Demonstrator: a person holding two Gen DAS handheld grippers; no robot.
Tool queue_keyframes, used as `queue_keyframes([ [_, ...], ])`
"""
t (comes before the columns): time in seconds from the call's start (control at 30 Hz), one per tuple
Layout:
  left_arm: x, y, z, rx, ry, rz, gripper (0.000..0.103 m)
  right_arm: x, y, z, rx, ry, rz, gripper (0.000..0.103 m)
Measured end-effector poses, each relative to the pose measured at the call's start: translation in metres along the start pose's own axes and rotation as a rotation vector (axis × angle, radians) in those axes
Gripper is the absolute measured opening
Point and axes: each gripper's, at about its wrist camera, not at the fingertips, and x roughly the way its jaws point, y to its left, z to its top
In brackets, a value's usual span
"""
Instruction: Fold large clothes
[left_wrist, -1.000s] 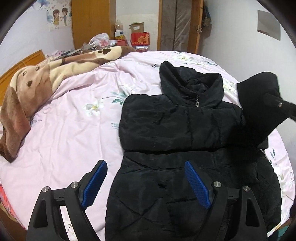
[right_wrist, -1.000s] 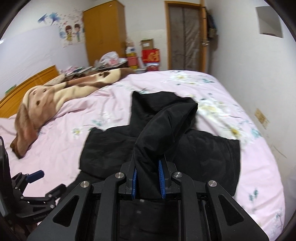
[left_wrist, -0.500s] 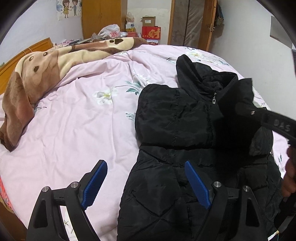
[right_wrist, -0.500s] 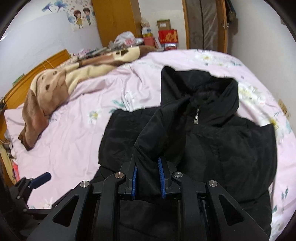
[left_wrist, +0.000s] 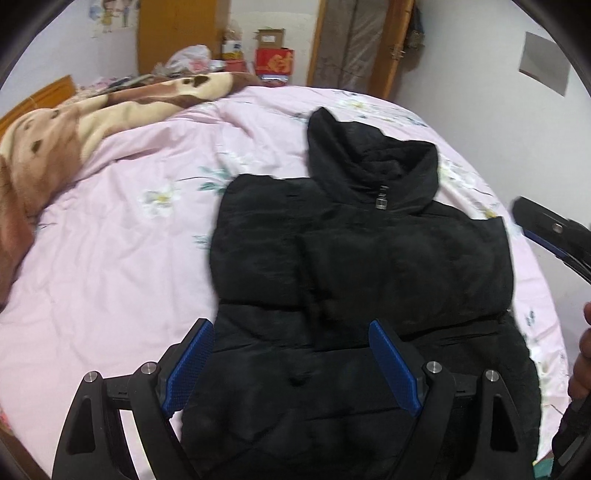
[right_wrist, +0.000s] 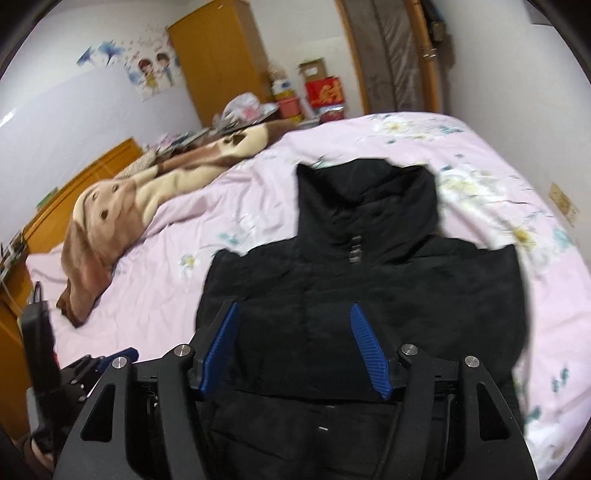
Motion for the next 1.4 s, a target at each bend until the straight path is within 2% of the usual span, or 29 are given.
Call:
queue_keyframes([
  [0.17, 0.035, -0.03, 0.016, 0.048, 0.042, 0.026, 0.086, -0.028, -0.046, -0.014, -0.01, -0.016, -0.152, 0.064],
  [0.37, 0.075, -0.044, 0.032, 0.068, 0.089, 0.09, 0.086, -0.027, -0.111, -0.029, 0.037, 0.024, -0.31, 0.065],
  [0.43, 0.088, -0.046, 0.034, 0.054, 0.103, 0.11, 0.085, -0.02, -0.127, -0.03, 0.051, 0.045, -0.334, 0.073],
  [0.53, 0.099, -0.053, 0.036, 0.064, 0.099, 0.111, 0.085, -0.004, -0.15, -0.033, 0.09, 0.076, -0.338, 0.074],
  [0.6, 0.106, -0.055, 0.036, 0.038, 0.118, 0.08, 0.073, 0.006, -0.162, -0.035, 0.108, 0.082, -0.348, 0.074],
  [0.63, 0.108, -0.055, 0.036, 0.033, 0.122, 0.105, 0.063, 0.013, -0.168, -0.035, 0.111, 0.096, -0.355, 0.074],
  [0.7, 0.111, -0.056, 0.036, 0.036, 0.115, 0.123, 0.058, 0.019, -0.177, -0.037, 0.119, 0.108, -0.368, 0.074],
  [0.73, 0.112, -0.057, 0.036, 0.034, 0.113, 0.124, 0.044, 0.026, -0.183, -0.037, 0.121, 0.122, -0.367, 0.074],
  [0.8, 0.114, -0.059, 0.038, 0.041, 0.112, 0.144, 0.027, 0.035, -0.191, -0.038, 0.123, 0.147, -0.37, 0.074],
  [0.83, 0.112, -0.061, 0.04, 0.048, 0.101, 0.153, 0.007, 0.039, -0.193, -0.039, 0.125, 0.157, -0.375, 0.074],
  [0.9, 0.107, -0.066, 0.045, 0.066, 0.067, 0.15, 0.004, 0.044, -0.197, -0.04, 0.123, 0.16, -0.378, 0.074],
  [1.0, 0.088, -0.076, 0.062, 0.096, -0.034, 0.152, 0.004, 0.039, -0.201, -0.041, 0.162, 0.126, -0.375, 0.074],
  [1.13, 0.073, -0.083, 0.099, 0.085, -0.138, 0.147, 0.003, 0.028, -0.208, -0.038, 0.199, 0.077, -0.382, 0.074],
  [1.23, 0.072, -0.078, 0.12, 0.068, -0.197, 0.19, 0.004, 0.019, -0.213, -0.033, 0.21, 0.049, -0.393, 0.074],
  [1.3, 0.083, -0.073, 0.123, 0.066, -0.184, 0.226, 0.004, 0.017, -0.215, -0.031, 0.207, 0.041, -0.402, 0.074],
  [1.4, 0.102, -0.068, 0.11, 0.091, -0.121, 0.232, 0.004, 0.017, -0.215, -0.027, 0.207, 0.03, -0.401, 0.074],
])
